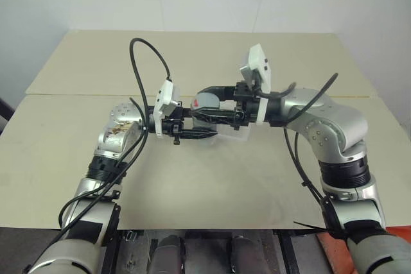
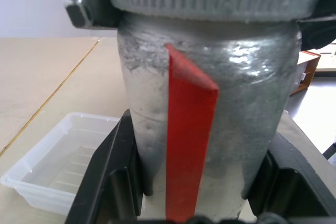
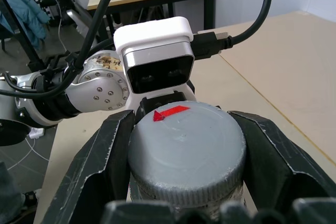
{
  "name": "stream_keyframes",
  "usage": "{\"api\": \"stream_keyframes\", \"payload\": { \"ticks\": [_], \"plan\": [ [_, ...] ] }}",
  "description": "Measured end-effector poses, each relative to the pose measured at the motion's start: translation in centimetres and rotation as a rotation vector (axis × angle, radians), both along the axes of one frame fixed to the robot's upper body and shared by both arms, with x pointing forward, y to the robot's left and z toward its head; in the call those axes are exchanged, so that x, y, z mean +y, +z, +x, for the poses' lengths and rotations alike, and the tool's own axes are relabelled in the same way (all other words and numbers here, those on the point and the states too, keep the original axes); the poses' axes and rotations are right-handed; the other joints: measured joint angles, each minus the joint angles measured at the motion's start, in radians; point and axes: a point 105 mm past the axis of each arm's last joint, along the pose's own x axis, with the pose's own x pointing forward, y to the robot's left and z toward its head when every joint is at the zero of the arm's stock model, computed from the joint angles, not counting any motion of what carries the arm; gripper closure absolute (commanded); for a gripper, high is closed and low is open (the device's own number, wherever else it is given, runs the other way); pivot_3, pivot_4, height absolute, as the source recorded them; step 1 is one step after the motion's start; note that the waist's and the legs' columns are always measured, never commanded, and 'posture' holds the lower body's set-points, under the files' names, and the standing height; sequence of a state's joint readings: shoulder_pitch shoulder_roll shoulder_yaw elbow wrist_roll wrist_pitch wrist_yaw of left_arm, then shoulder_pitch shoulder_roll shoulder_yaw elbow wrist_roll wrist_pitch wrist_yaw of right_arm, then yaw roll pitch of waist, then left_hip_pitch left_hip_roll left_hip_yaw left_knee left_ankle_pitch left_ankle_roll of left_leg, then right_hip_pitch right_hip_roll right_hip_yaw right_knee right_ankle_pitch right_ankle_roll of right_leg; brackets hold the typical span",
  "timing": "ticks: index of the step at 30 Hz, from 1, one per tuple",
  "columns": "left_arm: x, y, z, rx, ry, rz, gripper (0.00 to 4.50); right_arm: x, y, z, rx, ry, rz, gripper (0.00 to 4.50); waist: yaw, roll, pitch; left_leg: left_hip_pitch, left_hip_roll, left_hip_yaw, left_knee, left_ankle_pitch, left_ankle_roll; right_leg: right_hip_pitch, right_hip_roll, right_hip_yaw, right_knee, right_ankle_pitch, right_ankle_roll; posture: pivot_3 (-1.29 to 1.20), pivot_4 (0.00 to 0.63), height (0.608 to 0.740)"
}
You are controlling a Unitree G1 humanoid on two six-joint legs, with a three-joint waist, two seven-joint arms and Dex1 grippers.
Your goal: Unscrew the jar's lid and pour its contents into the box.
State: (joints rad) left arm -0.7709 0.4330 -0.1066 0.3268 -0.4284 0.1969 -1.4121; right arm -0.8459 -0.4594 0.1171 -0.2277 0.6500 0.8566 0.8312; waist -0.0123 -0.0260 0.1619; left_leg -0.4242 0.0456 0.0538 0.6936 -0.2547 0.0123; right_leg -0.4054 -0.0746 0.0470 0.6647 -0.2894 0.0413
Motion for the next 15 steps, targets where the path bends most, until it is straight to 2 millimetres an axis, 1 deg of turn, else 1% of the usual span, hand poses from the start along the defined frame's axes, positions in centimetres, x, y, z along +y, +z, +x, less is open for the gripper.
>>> {"api": "stream_keyframes", "payload": {
  "ticks": [5, 10, 15],
  "plan": [
    [0.0, 0.1, -0.3, -0.003, -0.021, 0.001, 2.43, -0.1, 0.0, -0.3, -0.012, 0.029, 0.001, 1.73, 0.0, 0.0, 0.0, 0.0, 0.0, 0.0, 0.001, 0.0, 0.0, 0.0, 0.0, -0.001, 0.0, 0.0, 0.0, 0.0, 0.15, 0.74],
    [-0.5, 0.7, -1.7, -0.023, -0.123, 0.002, 2.43, -0.5, 0.5, -1.7, -0.074, 0.182, -0.005, 1.73, 0.0, 0.0, 0.0, 0.0, 0.0, 0.0, 0.001, 0.0, 0.0, 0.001, 0.0, -0.001, 0.0, 0.0, 0.0, 0.0, 0.15, 0.74],
    [-0.7, 0.4, -2.7, -0.021, -0.21, 0.033, 2.43, -0.5, 0.0, -2.4, -0.066, 0.337, -0.026, 1.73, 0.0, 0.0, 0.0, 0.0, 0.0, 0.001, 0.002, 0.0, 0.0, 0.001, 0.0, -0.001, 0.0, 0.0, 0.0, 0.0, 0.15, 0.74]
  ]
}}
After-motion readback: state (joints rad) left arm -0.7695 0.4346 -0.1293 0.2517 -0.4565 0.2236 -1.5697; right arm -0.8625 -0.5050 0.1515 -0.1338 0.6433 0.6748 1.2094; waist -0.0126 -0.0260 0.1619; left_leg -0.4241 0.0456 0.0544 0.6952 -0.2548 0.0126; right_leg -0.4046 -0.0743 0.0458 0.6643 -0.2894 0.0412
